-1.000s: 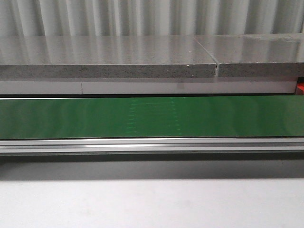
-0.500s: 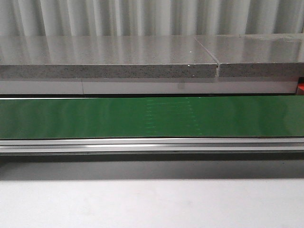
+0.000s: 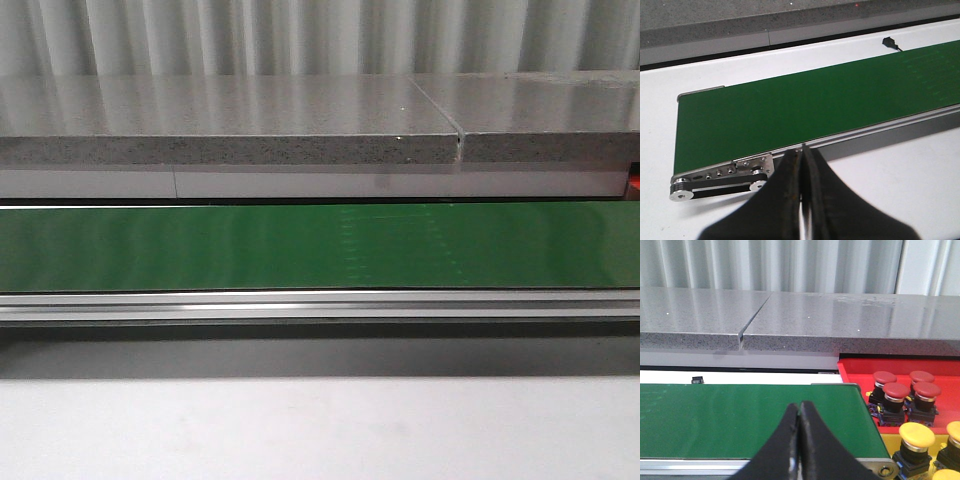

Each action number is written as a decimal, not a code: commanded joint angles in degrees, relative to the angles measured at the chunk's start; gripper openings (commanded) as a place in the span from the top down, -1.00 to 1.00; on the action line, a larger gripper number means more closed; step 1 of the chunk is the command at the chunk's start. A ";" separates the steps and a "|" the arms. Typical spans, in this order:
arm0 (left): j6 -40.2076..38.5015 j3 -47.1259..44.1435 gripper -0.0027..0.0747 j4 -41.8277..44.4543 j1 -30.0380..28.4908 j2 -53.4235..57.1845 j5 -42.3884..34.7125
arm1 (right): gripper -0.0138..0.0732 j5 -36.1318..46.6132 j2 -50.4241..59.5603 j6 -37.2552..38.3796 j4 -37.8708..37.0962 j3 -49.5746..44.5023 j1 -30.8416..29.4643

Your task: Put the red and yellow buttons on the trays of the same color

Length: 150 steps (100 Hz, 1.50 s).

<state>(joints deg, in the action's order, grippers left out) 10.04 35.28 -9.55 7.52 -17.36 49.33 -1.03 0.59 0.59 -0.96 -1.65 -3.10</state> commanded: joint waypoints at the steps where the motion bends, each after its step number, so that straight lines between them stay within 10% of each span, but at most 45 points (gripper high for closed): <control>1: -0.21 1.48 0.98 -1.21 0.48 -0.53 -3.65 | 0.84 5.29 1.17 -0.59 0.35 1.09 -0.49; 62: -1.05 1.22 0.98 -0.94 0.34 -0.53 -4.03 | 0.84 5.29 1.17 -0.59 0.35 1.09 -0.49; 96: -9.66 -15.65 0.98 5.14 -3.44 6.46 -32.14 | 0.84 5.29 1.17 -0.59 0.35 1.09 -0.49; 150: -10.04 -34.60 0.98 9.55 -5.58 19.58 -45.37 | 0.84 5.29 1.17 -0.59 0.35 1.09 -0.49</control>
<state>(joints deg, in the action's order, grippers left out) 0.56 1.29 0.00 2.07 0.21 10.43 -1.03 0.59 0.59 -0.96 -1.65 -3.10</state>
